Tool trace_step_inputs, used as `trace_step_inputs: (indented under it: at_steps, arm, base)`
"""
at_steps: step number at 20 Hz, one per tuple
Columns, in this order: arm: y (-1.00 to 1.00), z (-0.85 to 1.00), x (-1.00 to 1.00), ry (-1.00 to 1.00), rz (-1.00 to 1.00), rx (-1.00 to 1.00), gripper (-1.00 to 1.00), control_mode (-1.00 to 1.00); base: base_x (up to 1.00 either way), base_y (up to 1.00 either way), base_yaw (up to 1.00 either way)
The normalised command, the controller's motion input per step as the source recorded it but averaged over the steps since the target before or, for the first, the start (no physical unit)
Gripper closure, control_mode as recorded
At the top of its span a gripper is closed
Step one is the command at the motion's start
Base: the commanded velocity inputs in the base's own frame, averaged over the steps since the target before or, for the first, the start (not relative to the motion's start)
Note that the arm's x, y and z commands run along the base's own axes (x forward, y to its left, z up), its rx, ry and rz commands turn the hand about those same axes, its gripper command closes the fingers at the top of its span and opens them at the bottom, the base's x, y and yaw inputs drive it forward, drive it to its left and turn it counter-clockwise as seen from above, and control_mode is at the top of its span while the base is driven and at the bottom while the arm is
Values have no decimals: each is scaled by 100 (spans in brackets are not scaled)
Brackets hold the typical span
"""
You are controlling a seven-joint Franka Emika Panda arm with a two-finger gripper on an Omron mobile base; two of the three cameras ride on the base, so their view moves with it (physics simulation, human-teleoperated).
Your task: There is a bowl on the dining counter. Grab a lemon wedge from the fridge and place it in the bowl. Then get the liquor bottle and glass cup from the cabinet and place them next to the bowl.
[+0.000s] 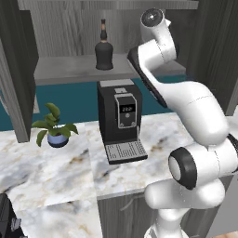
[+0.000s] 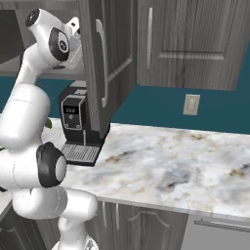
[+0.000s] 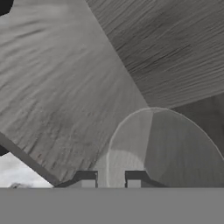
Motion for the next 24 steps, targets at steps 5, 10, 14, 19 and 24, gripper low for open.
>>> trace_step_inputs:
  at_steps: [5, 10, 14, 19, 24]
  arm:
    - [5, 9, -100, 0, 8, 14, 100, -100]
    - [14, 13, -100, 0, 7, 23, 100, -100]
    - [31, 46, -100, 3, 0, 15, 100, -100]
    - [25, 48, -100, 10, 0, 16, 100, -100]
    - [16, 8, -100, 5, 0, 17, 100, -100]
  base:
    - [0, 0, 0]
    - [0, 0, 0]
    - [0, 0, 0]
    - [0, 0, 0]
    - [0, 0, 0]
